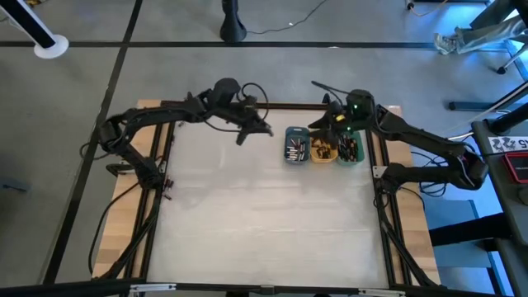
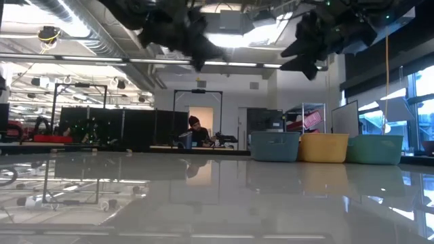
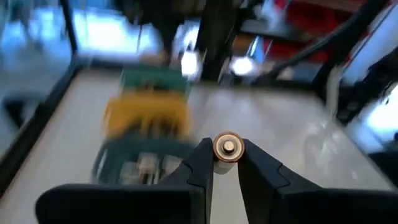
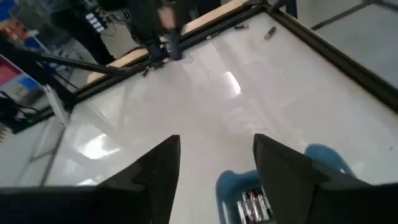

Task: Sort batteries
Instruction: Put the black battery into the green bin

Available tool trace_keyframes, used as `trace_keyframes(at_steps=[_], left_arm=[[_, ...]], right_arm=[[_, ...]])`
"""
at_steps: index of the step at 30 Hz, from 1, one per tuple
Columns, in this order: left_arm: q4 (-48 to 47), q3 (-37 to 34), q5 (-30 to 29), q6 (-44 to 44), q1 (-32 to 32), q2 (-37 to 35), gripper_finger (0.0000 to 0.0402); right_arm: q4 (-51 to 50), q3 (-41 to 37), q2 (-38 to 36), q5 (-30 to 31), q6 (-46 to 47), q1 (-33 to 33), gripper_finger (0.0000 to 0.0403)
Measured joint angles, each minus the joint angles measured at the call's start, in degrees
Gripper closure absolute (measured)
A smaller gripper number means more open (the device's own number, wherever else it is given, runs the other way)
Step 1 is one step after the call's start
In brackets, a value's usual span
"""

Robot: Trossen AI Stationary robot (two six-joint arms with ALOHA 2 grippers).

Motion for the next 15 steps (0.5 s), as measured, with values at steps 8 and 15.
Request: trace_keyframes(at_steps=[8, 15], left_arm=[[20.5, 0.0, -4.5, -7.3, -6.2, 3.8, 0.0350], [25.6, 0.0, -8.1, -9.7, -9.6, 6.9, 0.0356]], right_arm=[[4.4, 0.0, 0.0, 10.2, -1.5, 7.7, 0.0198], [6.4, 0.0, 0.0, 10.2, -1.6, 11.4, 0.0198]])
